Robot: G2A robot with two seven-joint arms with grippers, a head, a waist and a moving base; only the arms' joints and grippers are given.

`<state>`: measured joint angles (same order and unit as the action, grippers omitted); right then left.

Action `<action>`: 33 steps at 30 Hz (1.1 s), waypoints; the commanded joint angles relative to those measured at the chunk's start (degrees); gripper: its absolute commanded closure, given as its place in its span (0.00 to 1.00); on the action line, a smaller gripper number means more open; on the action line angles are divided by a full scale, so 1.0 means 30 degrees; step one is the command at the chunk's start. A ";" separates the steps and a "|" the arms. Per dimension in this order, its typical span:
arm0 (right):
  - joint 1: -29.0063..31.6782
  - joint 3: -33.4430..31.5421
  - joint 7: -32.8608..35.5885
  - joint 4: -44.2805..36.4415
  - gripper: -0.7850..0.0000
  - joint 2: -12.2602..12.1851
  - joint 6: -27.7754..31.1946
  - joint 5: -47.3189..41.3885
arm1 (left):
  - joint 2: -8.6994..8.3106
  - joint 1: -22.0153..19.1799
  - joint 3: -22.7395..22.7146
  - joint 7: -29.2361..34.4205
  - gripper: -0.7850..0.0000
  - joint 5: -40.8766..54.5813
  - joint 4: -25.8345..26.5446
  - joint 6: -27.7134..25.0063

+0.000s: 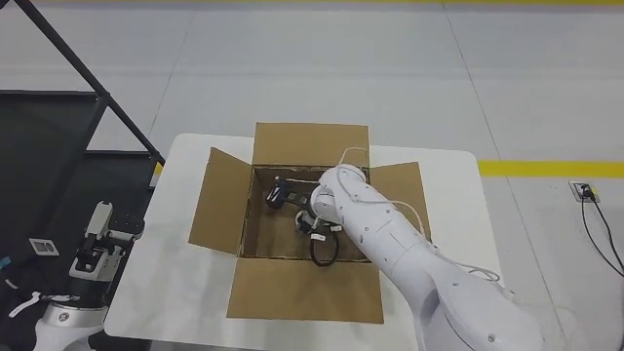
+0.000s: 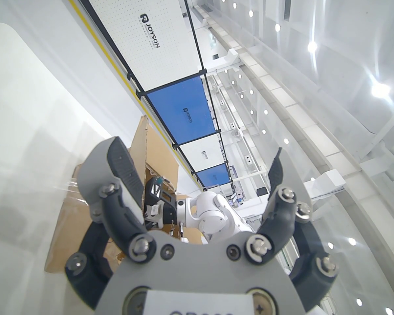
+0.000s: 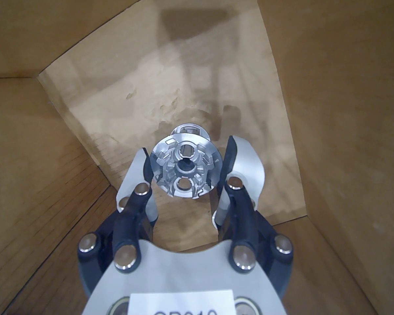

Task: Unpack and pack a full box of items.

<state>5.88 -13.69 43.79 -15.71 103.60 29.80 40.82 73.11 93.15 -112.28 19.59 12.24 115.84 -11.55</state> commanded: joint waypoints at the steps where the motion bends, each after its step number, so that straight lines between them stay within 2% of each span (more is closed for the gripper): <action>1: -0.0007 -0.0012 0.0018 0.0169 0.46 0.0144 0.0072 0.0113 | 0.0000 0.0000 0.0000 0.0000 0.00 0.0000 0.0000 0.0000; 2: -0.0012 -0.0037 0.0021 0.0261 0.50 0.0211 0.0109 0.0132 | 0.0000 0.0000 0.0000 0.0000 0.00 0.0000 0.0000 0.0000; 3: -0.0022 -0.0046 0.0035 0.0348 0.50 0.0275 0.0171 0.0184 | 0.0000 0.0000 0.0000 0.0000 0.00 0.0000 0.0000 0.0000; 4: -0.0027 -0.0059 0.0057 0.0445 0.55 0.0337 0.0170 0.0231 | 0.0000 0.0000 0.0000 0.0000 0.00 0.0000 0.0000 0.0000; 5: -0.0030 -0.0077 0.0049 0.0524 0.66 0.0398 0.0177 0.0268 | 0.0000 0.0000 0.0000 0.0000 0.00 0.0000 0.0000 0.0000; 7: -0.0039 -0.0116 -0.0016 0.0683 1.00 0.0501 0.0264 0.0342 | 0.0000 0.0000 0.0000 0.0000 0.00 0.0000 0.0000 0.0000; 21: -0.0635 -0.0349 -0.1122 0.0047 1.00 0.0545 0.2093 0.1366 | 0.0000 0.0000 0.0000 0.0000 0.00 0.0000 0.0000 0.0000; 27: -0.0263 -0.0601 -0.2663 -0.1265 1.00 0.0030 0.1110 0.2057 | 0.0000 0.0000 0.0000 0.0000 0.00 0.0000 0.0000 0.0000; 33: 0.0402 -0.1237 -0.3507 -0.3705 1.00 -0.1019 -0.0896 0.2704 | 0.0000 0.0000 0.0000 0.0000 0.00 0.0000 0.0000 0.0000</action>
<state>6.70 -16.93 33.01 -25.03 101.25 27.66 48.82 73.11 93.15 -112.28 19.59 12.24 115.84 -11.55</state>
